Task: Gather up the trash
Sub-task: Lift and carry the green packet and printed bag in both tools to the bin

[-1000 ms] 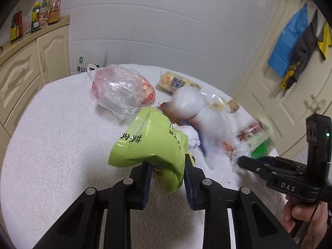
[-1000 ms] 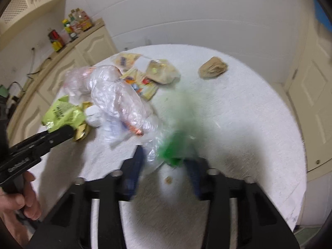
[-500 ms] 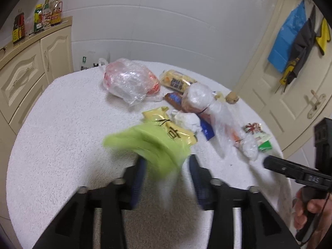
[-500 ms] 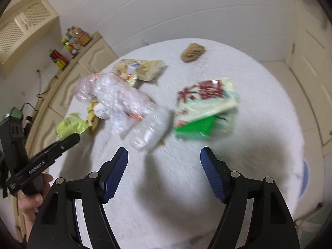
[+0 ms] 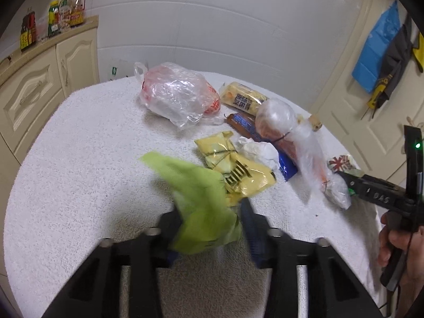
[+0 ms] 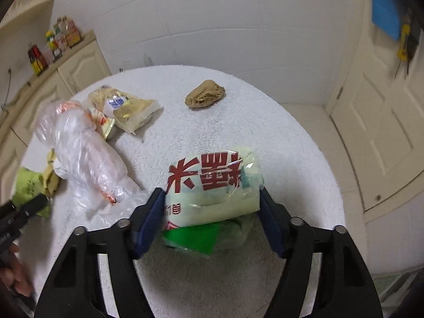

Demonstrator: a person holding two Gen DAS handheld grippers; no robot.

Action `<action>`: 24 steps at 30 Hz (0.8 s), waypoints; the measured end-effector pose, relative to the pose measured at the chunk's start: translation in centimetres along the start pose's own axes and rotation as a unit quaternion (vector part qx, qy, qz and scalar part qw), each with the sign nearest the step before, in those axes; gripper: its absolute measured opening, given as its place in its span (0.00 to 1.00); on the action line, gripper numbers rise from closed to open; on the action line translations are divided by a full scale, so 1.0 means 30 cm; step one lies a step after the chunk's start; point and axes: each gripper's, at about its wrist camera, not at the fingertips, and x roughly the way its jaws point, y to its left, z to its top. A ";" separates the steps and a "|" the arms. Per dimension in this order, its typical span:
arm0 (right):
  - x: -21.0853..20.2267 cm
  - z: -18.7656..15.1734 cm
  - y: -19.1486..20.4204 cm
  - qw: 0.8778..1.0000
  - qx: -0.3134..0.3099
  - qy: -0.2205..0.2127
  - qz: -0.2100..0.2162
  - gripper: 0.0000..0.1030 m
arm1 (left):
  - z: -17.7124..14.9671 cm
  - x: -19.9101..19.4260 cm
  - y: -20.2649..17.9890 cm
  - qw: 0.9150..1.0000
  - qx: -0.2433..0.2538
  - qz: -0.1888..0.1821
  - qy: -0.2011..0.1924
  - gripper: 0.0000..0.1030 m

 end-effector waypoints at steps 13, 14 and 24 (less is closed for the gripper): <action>-0.090 -0.075 -0.041 0.999 0.022 -0.019 0.030 0.66 | 0.003 -0.101 0.001 0.999 0.007 -0.012 -0.040 0.22; -0.102 -0.081 -0.042 0.999 0.023 -0.021 0.032 0.66 | -0.005 -0.113 -0.012 0.999 0.013 -0.011 -0.045 0.22; -0.248 -0.108 -0.046 0.996 0.035 -0.059 0.060 0.66 | -0.041 -0.229 -0.165 0.996 0.053 -0.018 -0.070 0.22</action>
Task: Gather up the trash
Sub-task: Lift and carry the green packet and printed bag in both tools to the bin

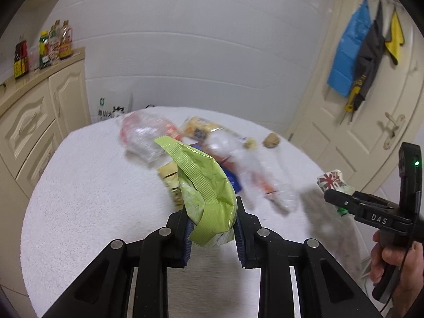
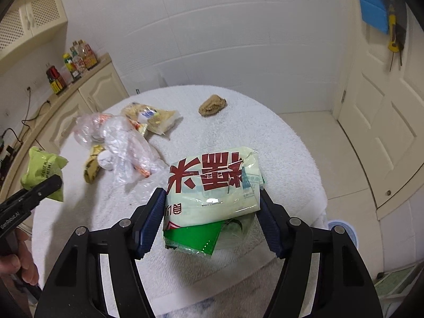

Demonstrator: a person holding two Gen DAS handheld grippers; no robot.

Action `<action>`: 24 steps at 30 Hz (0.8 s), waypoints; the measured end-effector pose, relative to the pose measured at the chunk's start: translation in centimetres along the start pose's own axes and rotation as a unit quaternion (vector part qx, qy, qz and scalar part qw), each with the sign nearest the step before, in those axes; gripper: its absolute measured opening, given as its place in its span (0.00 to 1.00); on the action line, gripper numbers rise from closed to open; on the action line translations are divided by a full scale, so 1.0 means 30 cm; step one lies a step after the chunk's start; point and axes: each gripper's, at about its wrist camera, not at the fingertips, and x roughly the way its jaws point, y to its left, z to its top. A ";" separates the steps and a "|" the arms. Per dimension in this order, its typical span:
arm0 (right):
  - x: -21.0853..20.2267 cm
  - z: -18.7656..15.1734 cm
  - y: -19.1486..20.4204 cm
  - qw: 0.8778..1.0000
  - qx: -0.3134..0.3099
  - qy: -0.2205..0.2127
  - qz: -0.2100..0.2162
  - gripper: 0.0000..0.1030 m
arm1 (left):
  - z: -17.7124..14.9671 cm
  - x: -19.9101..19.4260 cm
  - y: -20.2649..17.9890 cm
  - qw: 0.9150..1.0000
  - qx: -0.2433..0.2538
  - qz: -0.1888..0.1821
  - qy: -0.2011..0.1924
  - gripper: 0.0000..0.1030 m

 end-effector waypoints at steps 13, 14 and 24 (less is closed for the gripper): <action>-0.294 0.030 -0.117 0.996 0.022 -0.090 -0.009 0.66 | 0.075 -0.073 -0.308 0.996 0.067 -0.049 -0.035 0.22; -0.318 0.031 -0.133 0.995 0.025 -0.097 -0.012 0.66 | 0.081 -0.070 -0.337 0.995 0.073 -0.054 -0.037 0.22; -0.504 -0.003 -0.348 0.986 0.069 -0.142 -0.060 0.66 | 0.138 0.044 -0.645 0.983 0.133 -0.120 -0.037 0.22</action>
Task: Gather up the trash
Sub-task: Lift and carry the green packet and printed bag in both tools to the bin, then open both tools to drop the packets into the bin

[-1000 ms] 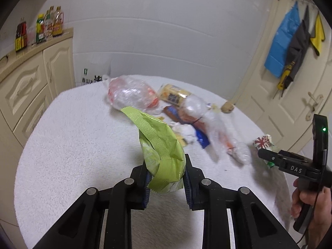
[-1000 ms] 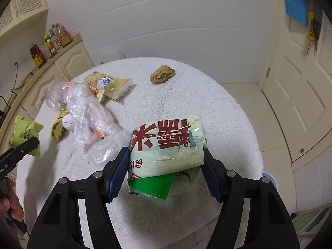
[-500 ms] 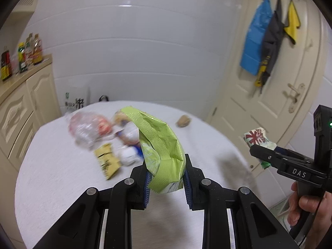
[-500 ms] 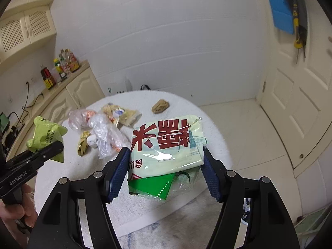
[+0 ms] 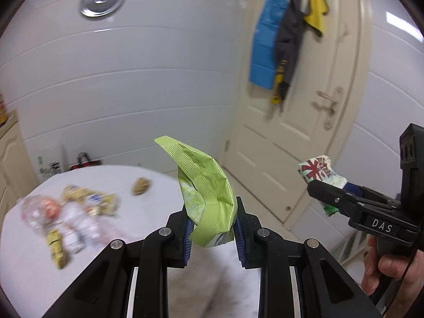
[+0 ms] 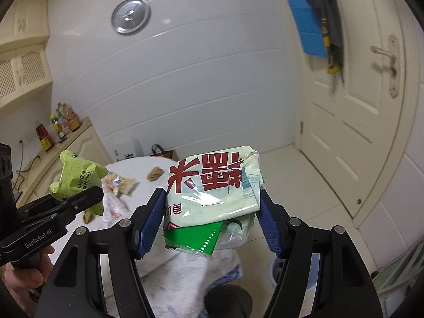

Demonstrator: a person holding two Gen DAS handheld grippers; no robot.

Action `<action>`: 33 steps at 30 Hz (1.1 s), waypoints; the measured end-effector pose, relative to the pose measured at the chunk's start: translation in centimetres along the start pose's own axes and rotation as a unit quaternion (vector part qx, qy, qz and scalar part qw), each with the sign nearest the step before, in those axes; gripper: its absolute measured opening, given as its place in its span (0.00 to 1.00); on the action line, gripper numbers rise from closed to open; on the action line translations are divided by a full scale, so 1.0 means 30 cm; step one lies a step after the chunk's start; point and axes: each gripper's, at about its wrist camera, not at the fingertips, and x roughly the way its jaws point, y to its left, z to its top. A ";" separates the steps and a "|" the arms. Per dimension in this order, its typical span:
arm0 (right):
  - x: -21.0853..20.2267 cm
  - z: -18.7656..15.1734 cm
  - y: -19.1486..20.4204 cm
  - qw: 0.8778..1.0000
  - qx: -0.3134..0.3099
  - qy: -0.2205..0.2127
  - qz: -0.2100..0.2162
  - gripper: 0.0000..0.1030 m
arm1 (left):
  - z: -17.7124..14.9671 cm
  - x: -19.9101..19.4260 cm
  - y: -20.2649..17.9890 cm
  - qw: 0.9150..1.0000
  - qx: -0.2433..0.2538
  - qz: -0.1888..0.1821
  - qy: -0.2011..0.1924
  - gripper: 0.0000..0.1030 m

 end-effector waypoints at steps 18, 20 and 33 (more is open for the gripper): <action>-0.085 -0.125 -0.529 0.985 0.111 0.024 -0.126 0.66 | 0.067 0.618 -0.333 0.988 0.071 -0.104 0.086 0.22; -0.056 -0.156 -0.590 0.982 0.129 0.036 -0.135 0.66 | 0.068 0.697 -0.356 0.986 0.074 -0.108 0.101 0.22; 0.239 -0.355 -0.880 0.959 0.200 0.136 -0.147 0.66 | 0.048 1.289 -0.525 0.964 0.087 -0.117 0.221 0.22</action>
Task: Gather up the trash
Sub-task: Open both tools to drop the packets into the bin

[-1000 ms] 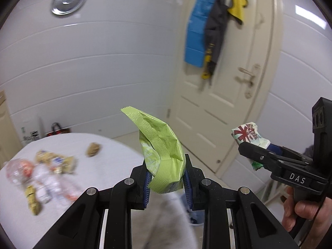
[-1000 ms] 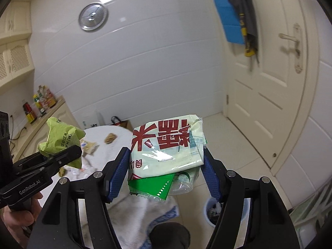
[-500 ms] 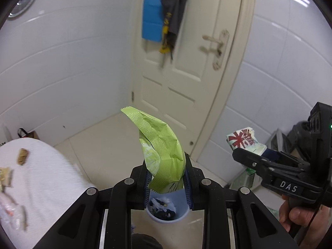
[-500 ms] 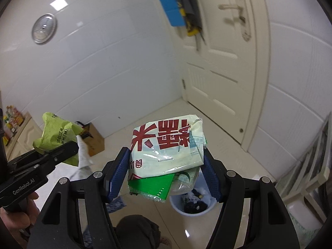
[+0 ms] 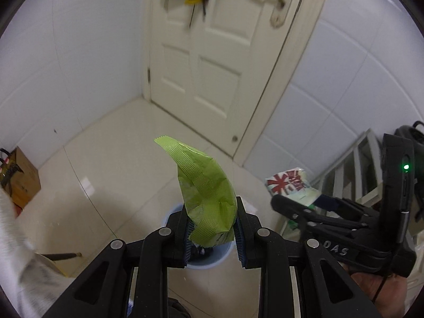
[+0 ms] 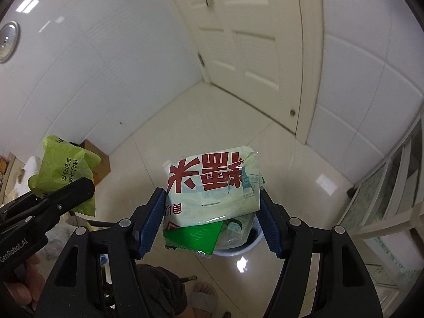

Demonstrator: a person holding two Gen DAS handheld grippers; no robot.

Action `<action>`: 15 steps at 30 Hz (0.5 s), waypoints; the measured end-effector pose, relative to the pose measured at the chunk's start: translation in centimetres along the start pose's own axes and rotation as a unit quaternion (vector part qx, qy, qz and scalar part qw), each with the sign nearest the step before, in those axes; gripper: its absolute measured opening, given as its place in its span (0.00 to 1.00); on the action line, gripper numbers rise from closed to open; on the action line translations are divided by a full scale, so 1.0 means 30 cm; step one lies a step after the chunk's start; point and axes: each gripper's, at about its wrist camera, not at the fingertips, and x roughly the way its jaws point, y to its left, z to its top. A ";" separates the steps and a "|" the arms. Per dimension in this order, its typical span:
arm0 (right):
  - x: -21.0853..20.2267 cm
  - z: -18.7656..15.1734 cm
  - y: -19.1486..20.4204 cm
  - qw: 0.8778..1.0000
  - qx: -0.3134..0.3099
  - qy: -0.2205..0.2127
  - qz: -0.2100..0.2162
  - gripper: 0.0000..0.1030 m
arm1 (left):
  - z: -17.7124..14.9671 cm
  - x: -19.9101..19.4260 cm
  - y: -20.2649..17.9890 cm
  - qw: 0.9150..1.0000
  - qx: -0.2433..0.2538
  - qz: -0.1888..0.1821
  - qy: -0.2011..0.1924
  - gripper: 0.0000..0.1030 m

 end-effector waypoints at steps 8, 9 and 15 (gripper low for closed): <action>0.219 -0.012 -0.051 0.998 0.015 0.055 0.005 0.66 | 0.130 0.315 0.033 0.997 -0.012 -0.004 0.076 0.25; 0.242 -0.011 -0.056 0.998 0.018 0.062 0.007 0.68 | 0.149 0.346 0.035 0.996 -0.013 0.001 0.084 0.34; 0.304 -0.009 -0.106 0.996 0.050 0.073 -0.002 0.88 | 0.224 0.421 0.045 0.995 -0.013 0.048 0.083 0.85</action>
